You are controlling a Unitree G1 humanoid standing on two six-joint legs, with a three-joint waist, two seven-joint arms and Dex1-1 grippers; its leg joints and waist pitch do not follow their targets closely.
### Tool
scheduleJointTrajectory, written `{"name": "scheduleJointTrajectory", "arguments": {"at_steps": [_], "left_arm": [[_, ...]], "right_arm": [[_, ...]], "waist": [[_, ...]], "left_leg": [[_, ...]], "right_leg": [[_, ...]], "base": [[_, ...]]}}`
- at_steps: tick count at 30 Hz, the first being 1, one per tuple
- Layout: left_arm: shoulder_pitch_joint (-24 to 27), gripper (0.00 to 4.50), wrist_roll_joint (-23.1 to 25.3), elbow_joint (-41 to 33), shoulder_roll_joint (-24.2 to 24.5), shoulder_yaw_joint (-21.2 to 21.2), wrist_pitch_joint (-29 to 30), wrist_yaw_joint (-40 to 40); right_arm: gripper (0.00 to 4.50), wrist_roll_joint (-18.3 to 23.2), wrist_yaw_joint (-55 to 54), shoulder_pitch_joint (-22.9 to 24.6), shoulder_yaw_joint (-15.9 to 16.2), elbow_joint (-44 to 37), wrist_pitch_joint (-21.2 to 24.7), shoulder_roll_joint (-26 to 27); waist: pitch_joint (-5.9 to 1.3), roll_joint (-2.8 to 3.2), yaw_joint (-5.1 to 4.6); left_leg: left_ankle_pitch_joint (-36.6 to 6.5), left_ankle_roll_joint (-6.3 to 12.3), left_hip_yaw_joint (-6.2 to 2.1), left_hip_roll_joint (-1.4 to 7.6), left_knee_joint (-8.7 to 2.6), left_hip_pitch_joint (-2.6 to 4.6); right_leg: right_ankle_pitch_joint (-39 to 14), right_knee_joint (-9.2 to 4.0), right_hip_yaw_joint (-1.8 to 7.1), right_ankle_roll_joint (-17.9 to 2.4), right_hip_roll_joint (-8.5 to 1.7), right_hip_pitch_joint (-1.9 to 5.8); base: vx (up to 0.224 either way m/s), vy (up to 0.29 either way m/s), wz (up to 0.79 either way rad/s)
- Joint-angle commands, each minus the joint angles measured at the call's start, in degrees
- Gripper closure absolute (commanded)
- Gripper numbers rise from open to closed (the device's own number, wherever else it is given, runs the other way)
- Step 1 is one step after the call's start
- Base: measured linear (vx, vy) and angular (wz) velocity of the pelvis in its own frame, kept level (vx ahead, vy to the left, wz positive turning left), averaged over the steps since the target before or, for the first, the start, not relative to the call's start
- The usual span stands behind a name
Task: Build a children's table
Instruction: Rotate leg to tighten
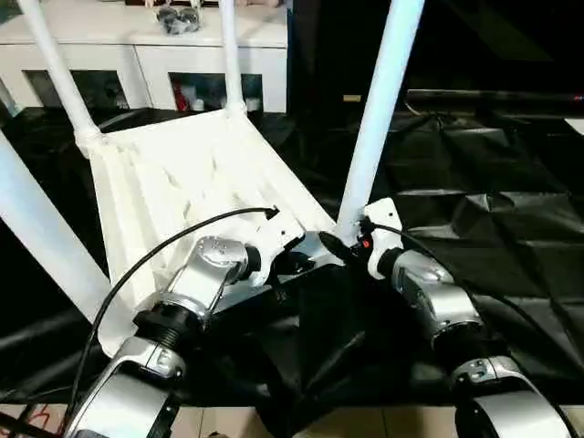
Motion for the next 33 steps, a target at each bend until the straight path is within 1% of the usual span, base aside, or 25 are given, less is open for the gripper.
{"name": "scheduleJointTrajectory", "arguments": {"at_steps": [1, 4, 5, 6, 7, 8, 9, 10, 11, 12, 13, 14, 15, 16, 17, 19, 20, 22, 24, 25, 26, 27, 28, 29, 33], "left_arm": [[0.70, 4.50, -2.30, -1.69, -1.77, -2.77, -2.82, -4.15], [1.24, 4.50, -3.14, -2.62, -0.15, -2.97, -3.59, -7.81], [1.58, 4.50, -3.83, -3.24, 0.89, -3.02, -3.83, -10.23], [1.82, 4.50, -4.31, -3.62, 1.84, -3.04, -4.49, -12.16], [2.01, 4.50, -4.64, -3.80, 2.55, -2.97, -5.47, -13.65], [2.15, 4.50, -5.04, -3.97, 3.06, -2.83, -5.84, -14.80], [2.33, 4.50, -5.61, -4.13, 3.78, -2.54, -6.39, -16.44], [2.37, 4.50, -5.70, -4.11, 4.21, -2.45, -6.53, -17.04], [2.38, 4.50, -5.80, -3.77, 5.25, -2.29, -7.18, -18.40], [2.37, 4.50, -5.84, -3.52, 5.93, -2.23, -7.61, -19.26], [2.33, 4.50, -5.91, -3.20, 6.75, -2.12, -7.98, -20.24], [2.33, 4.50, -5.91, -3.20, 6.75, -2.12, -7.98, -20.24], [2.20, 4.50, -6.28, -2.60, 7.94, -1.71, -8.76, -22.05], [2.20, 4.50, -6.28, -2.60, 7.94, -1.71, -8.76, -22.05], [2.09, 4.50, -6.54, -2.29, 8.39, -1.47, -9.05, -22.88], [1.85, 4.50, -7.21, -1.77, 9.06, -1.00, -9.57, -24.53], [1.82, 4.50, -7.30, -1.71, 9.14, -0.94, -9.60, -24.73], [1.68, 4.50, -7.66, -1.46, 9.58, -0.93, -9.70, -25.83], [1.55, 4.50, -7.51, -1.17, 9.83, -1.09, -9.93, -26.20], [1.45, 4.50, -7.40, -0.90, 9.88, -1.15, -10.21, -26.32], [1.41, 4.50, -7.37, -0.81, 9.87, -1.17, -10.30, -26.33], [1.32, 4.50, -7.34, -0.60, 9.78, -1.11, -10.46, -26.54], [1.30, 4.50, -7.34, -0.55, 9.75, -1.08, -10.47, -26.59], [1.30, 4.50, -7.30, -0.51, 9.68, -1.06, -10.52, -26.58], [1.09, 4.50, -6.70, 0.26, 9.11, -0.87, -10.42, -24.75]], "right_arm": [[0.81, -0.21, 5.96, 0.08, 4.47, 1.05, 0.68, 1.66], [0.81, 0.12, 11.09, 0.54, 5.03, 0.09, -0.79, -0.49], [0.81, 0.63, 13.72, 0.81, 5.03, -0.66, -1.20, -1.61], [0.81, 1.13, 16.31, 1.15, 5.12, -1.45, -1.53, -2.68], [0.81, 1.44, 18.27, 1.41, 5.21, -2.04, -1.76, -3.46], [0.81, 1.79, 20.17, 1.73, 5.41, -2.67, -1.85, -4.19], [0.81, 2.24, 23.14, 2.19, 5.67, -3.55, -1.99, -5.21], [0.81, 2.43, 24.58, 2.45, 5.85, -4.02, -1.97, -5.71], [0.81, 2.95, 27.87, 3.03, 6.28, -5.03, -1.80, -6.87], [0.81, 3.27, 29.87, 3.32, 6.48, -5.53, -1.46, -7.52], [0.81, 3.68, 32.32, 3.77, 6.88, -6.34, -1.10, -8.39], [0.81, 3.68, 32.32, 3.77, 6.88, -6.34, -1.10, -8.39], [0.81, 4.49, 36.20, 4.32, 7.54, -7.42, -0.13, -9.62], [0.81, 4.49, 36.20, 4.32, 7.54, -7.42, -0.13, -9.62], [0.95, 4.84, 37.69, 4.51, 7.85, -7.83, 0.46, -10.07], [1.04, 5.10, 39.36, 4.55, 8.39, -8.13, 1.09, -10.55], [1.16, 5.13, 39.52, 4.54, 8.45, -8.14, 1.16, -10.59], [1.30, 5.08, 39.65, 4.18, 8.31, -7.77, 0.98, -10.44], [1.49, 4.94, 39.29, 3.93, 7.99, -7.46, 0.45, -10.17], [1.55, 5.01, 38.97, 3.76, 7.78, -7.22, 0.50, -9.96], [1.61, 5.13, 38.96, 3.74, 7.71, -7.20, 0.62, -9.89], [1.67, 5.39, 39.11, 3.78, 7.68, -7.39, 1.01, -9.86], [1.72, 5.45, 39.16, 3.81, 7.69, -7.46, 1.12, -9.85], [1.76, 5.56, 39.26, 3.95, 7.72, -7.67, 1.25, -9.86], [1.80, 5.79, 38.78, 5.20, 7.71, -8.98, 2.36, -9.64]], "waist": [[-2.73, 0.03, 0.13], [-2.84, -0.10, 0.34], [-2.87, -0.22, 0.35], [-2.97, -0.14, 0.53], [-3.00, 0.00, 0.71], [-2.95, 0.03, 0.83], [-3.02, -0.06, 1.04], [-3.06, 0.02, 1.27], [-3.03, -0.04, 1.43], [-3.02, -0.22, 1.81], [-3.03, -0.30, 2.03], [-2.99, -0.20, 2.19], [-2.94, -0.15, 2.27], [-2.94, -0.23, 2.49], [-2.91, -0.17, 2.56], [-2.85, -0.22, 2.61], [-2.83, -0.46, 2.71], [-2.81, -0.40, 2.75], [-2.85, -0.26, 2.78], [-2.86, -0.36, 2.75], [-2.83, -0.18, 2.77], [-2.86, -0.24, 2.73], [-2.86, -0.26, 2.75], [-2.83, -0.09, 2.76], [-2.85, -0.20, 2.82]], "left_leg": [[-18.49, 1.06, -0.97, 1.15, -4.03, 0.58], [-17.54, 1.77, -0.82, 1.22, -3.87, 0.55], [-17.15, 1.95, -0.80, 1.20, -3.84, 0.48], [-16.22, 2.51, -0.79, 1.25, -3.78, 0.43], [-15.26, 2.90, -0.70, 1.39, -3.71, 0.49], [-14.79, 2.99, -0.66, 1.44, -3.72, 0.49], [-14.02, 3.22, -0.59, 1.47, -3.65, 0.46], [-13.44, 3.56, -0.50, 1.52, -3.56, 0.37], [-13.39, 3.65, -0.48, 1.56, -3.56, 0.38], [-12.93, 3.82, -0.46, 1.55, -3.50, 0.36], [-12.89, 3.99, -0.33, 1.65, -3.48, 0.55], [-13.04, 3.98, -0.37, 1.67, -3.52, 0.62], [-13.25, 3.84, -0.39, 1.69, -3.59, 0.55], [-13.45, 3.74, -0.39, 1.74, -3.61, 0.62], [-13.63, 3.51, -0.42, 1.76, -3.68, 0.59], [-14.08, 3.01, -0.42, 1.73, -3.74, 0.62], [-14.13, 2.81, -0.43, 1.74, -3.76, 0.60], [-14.12, 2.49, -0.45, 1.76, -3.83, 0.61], [-13.78, 2.32, -0.47, 1.76, -3.79, 0.61], [-13.61, 2.31, -0.44, 1.69, -3.75, 0.56], [-13.67, 2.25, -0.47, 1.69, -3.80, 0.54], [-13.77, 2.18, -0.46, 1.72, -3.80, 0.61], [-13.78, 2.17, -0.45, 1.71, -3.78, 0.61], [-13.90, 2.12, -0.46, 1.73, -3.80, 0.64], [-14.02, 2.02, -0.45, 1.71, -3.79, 0.67]], "right_leg": [[-16.44, -5.27, 1.64, -10.40, -2.41, 1.92], [-14.62, -5.08, 1.70, -11.27, -2.49, 2.05], [-14.11, -5.00, 1.68, -11.40, -2.46, 2.12], [-12.87, -4.86, 1.64, -11.76, -2.52, 2.28], [-10.74, -4.64, 1.64, -12.35, -2.36, 2.22], [-9.93, -4.57, 1.62, -12.59, -2.31, 2.20], [-8.40, -4.29, 1.55, -13.17, -2.26, 2.36], [-7.49, -4.08, 1.52, -13.62, -2.25, 2.39], [-7.45, -4.09, 1.50, -13.71, -2.25, 2.39], [-7.47, -4.00, 1.52, -13.63, -2.30, 2.46], [-7.34, -4.01, 1.59, -13.73, -2.32, 2.24], [-7.65, -4.02, 1.59, -13.82, -2.34, 2.21], [-8.17, -4.04, 1.59, -13.78, -2.38, 2.23], [-8.59, -4.02, 1.61, -13.61, -2.42, 2.26], [-8.92, -4.06, 1.62, -13.58, -2.45, 2.20], [-9.90, -4.14, 1.62, -13.47, -2.50, 2.16], [-10.47, -4.09, 1.64, -13.36, -2.57, 2.17], [-11.06, -4.16, 1.68, -13.12, -2.65, 2.11], [-10.42, -4.08, 1.70, -13.17, -2.66, 2.12], [-10.07, -4.07, 1.68, -13.16, -2.60, 2.14], [-10.13, -4.06, 1.67, -13.15, -2.60, 2.15], [-10.06, -4.07, 1.67, -13.17, -2.59, 2.15], [-9.99, -4.06, 1.67, -13.22, -2.58, 2.15], [-10.11, -4.08, 1.68, -13.33, -2.61, 2.13], [-10.66, -4.15, 1.70, -13.11, -2.61, 2.18]], "base": [[0.000, 0.000, 0.00], [0.000, 0.000, 0.00], [0.000, 0.000, 0.00], [0.000, 0.000, 0.00], [0.000, 0.000, 0.00], [0.000, 0.000, 0.00], [0.000, 0.000, 0.00], [0.000, 0.000, 0.00], [0.000, 0.000, 0.00], [0.000, 0.000, 0.00], [0.000, 0.000, 0.00], [0.000, 0.000, 0.00], [0.000, 0.000, 0.00], [0.000, 0.000, 0.00], [0.000, 0.000, 0.00], [0.000, 0.000, 0.00], [0.000, 0.000, 0.00], [0.000, 0.000, 0.00], [0.000, 0.000, 0.00], [0.000, 0.000, 0.00], [0.000, 0.000, 0.00], [0.000, 0.000, 0.00], [0.000, 0.000, 0.00], [0.000, 0.000, 0.00], [0.000, 0.000, 0.00]]}}
